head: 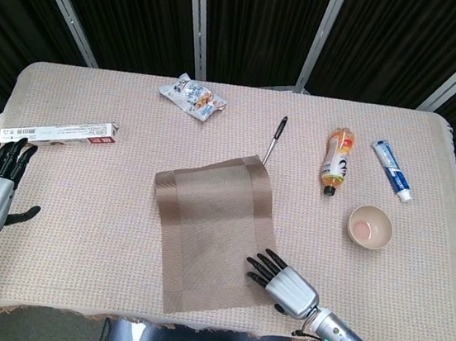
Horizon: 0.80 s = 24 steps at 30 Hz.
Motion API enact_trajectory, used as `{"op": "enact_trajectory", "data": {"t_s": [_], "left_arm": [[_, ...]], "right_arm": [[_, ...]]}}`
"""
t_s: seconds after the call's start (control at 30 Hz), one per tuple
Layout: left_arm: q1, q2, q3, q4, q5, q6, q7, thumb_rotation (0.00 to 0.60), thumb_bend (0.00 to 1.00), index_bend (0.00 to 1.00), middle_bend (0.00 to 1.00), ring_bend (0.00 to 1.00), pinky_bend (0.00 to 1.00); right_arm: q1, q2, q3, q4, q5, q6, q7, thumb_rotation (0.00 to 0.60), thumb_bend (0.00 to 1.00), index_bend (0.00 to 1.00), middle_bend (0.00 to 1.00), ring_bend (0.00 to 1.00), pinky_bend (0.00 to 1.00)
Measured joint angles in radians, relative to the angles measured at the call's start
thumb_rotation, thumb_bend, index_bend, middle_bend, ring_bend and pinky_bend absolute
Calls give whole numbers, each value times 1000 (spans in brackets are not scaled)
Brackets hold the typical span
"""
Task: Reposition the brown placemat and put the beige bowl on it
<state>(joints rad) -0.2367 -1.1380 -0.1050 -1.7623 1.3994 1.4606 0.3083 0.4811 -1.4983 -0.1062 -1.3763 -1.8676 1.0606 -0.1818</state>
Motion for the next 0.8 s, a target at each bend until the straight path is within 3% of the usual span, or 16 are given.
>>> {"op": "enact_trajectory", "data": {"t_s": [0.27,0.4,0.57,0.8], "left_arm": [[1,0,0,-2,-1,-4,2,600,0,0,0,0,0],[1,1,0,-3,0,-6,1,600,0,0,0,0,0],[2,2,1,-5,2,-8,1,600,0,0,0,0,0],[3,2,2,-6,3,-12,4,600,0,0,0,0,0]], "right_arm": [[14,-2,19,-15,17,16,4,600,98,188,0,0,0],[17,-3,19,-17,27,13,2,600,250,233,0,0,0],[19,-8,6,-12,30,11,3,600,459,495,5,0,0],[17,-15,-11,6,16,46,27,600,502,784,71,0,0]]}}
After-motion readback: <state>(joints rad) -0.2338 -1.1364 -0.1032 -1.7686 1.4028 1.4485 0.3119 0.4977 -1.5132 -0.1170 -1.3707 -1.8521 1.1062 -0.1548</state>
